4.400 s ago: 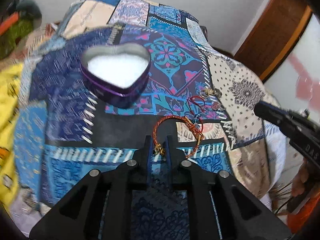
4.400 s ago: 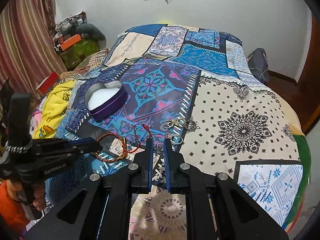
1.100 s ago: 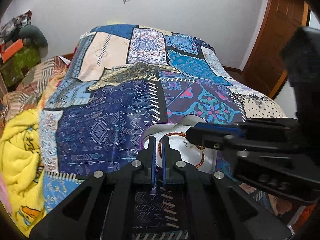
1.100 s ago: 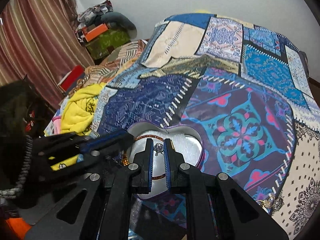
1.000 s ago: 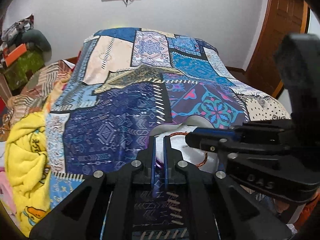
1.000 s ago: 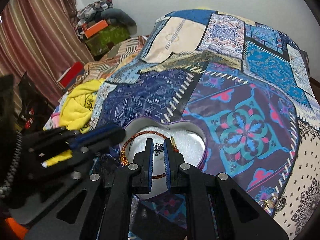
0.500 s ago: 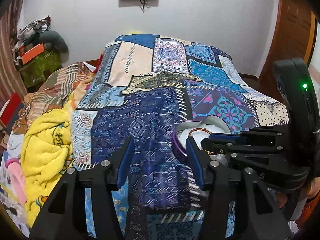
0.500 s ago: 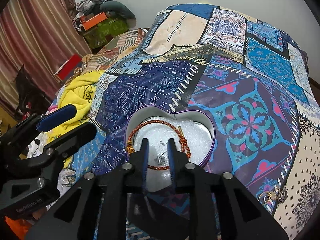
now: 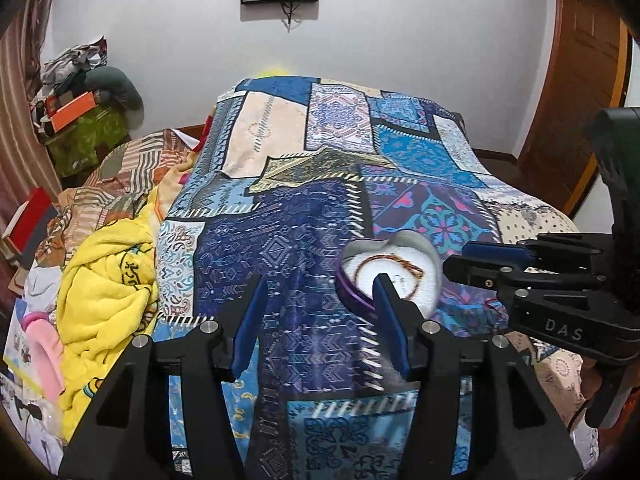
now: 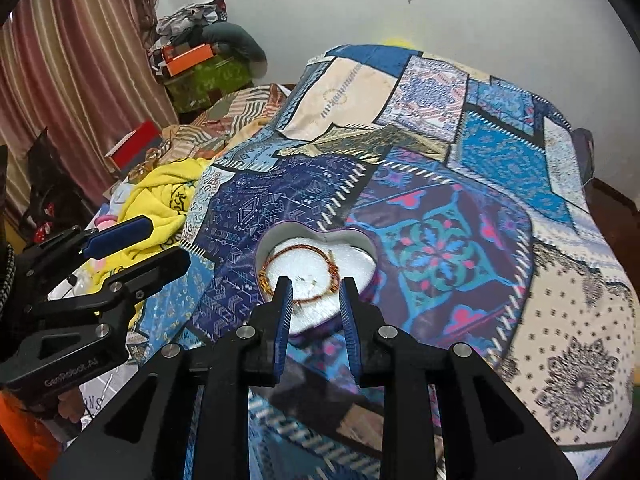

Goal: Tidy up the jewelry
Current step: 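Move both tools back toward the jewelry on the bed cover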

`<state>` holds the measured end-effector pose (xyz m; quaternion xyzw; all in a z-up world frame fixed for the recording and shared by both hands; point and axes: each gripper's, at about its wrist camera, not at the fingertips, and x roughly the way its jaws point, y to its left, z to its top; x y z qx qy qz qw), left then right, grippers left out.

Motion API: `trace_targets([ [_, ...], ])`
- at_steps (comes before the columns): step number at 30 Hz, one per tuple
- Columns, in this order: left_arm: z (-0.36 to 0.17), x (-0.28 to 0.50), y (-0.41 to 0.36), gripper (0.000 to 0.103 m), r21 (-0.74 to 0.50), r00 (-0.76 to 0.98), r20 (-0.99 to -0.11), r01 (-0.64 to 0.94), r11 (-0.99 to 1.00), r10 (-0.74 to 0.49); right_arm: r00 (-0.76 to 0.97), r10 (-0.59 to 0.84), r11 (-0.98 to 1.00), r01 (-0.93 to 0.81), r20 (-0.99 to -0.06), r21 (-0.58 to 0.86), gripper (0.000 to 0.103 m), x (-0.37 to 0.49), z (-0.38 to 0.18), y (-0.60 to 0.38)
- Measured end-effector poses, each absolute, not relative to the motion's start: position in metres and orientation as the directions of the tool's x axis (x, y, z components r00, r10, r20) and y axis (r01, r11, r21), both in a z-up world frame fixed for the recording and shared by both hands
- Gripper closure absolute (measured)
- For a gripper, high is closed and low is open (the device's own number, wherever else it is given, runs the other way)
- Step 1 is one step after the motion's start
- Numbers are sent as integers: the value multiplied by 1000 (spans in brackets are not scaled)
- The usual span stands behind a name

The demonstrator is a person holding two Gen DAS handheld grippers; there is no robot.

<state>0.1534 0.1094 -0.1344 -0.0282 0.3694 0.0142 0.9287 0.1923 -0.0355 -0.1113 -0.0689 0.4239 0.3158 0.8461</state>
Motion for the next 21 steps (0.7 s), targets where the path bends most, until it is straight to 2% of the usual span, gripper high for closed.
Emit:
trace_targets([
  [10,-128,154,66,47,-50,718,-694,12,999,-43,501,440,831,-541,-745,127,81,186,-101,-86],
  [21,-147,166,18,47,-62,662,-743,80,995,-99,517,371,889,-438,-771,135,80,192,-120,-155],
])
